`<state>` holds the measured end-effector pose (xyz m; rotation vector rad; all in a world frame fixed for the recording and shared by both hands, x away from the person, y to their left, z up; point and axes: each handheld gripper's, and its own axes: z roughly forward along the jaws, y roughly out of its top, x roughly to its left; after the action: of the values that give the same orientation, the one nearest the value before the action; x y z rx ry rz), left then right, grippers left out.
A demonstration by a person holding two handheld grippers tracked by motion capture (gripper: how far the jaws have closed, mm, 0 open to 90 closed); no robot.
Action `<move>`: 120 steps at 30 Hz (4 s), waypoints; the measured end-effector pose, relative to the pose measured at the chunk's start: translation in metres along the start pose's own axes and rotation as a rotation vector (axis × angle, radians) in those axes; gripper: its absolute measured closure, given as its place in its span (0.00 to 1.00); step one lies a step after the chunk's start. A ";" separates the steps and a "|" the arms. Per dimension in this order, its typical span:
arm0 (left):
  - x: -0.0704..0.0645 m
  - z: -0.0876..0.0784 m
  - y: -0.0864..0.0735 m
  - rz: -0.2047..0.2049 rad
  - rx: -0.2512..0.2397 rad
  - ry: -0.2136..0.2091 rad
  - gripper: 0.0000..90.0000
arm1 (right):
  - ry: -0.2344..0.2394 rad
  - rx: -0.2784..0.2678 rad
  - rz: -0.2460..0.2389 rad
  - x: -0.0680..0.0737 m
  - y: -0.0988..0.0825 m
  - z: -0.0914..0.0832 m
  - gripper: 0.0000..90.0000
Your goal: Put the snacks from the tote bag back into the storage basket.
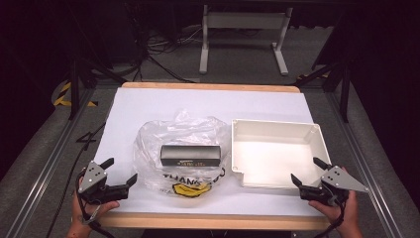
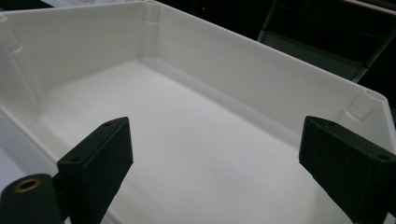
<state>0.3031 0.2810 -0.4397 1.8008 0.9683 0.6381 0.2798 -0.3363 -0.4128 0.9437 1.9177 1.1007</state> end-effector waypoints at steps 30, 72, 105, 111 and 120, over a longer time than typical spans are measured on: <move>-0.001 -0.009 -0.005 -0.006 0.004 -0.012 0.06 | 0.150 -0.027 -0.058 0.026 0.024 0.012 0.27; -0.007 0.003 -0.008 0.018 0.067 -0.034 0.07 | 0.555 0.071 -0.333 0.075 0.150 0.122 0.29; -0.012 -0.001 -0.014 0.030 0.090 -0.042 0.07 | 0.754 0.399 -0.628 0.135 0.172 0.201 0.34; -0.012 -0.013 -0.021 0.012 0.097 -0.017 0.07 | 0.744 0.462 -0.662 0.131 0.171 0.208 0.33; -0.012 -0.026 -0.030 -0.010 0.111 0.027 0.07 | 0.766 0.545 -0.718 0.132 0.168 0.220 0.32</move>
<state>0.2664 0.2910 -0.4562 1.8873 1.0483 0.6140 0.4445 -0.0804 -0.3741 -0.0287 2.9338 0.5192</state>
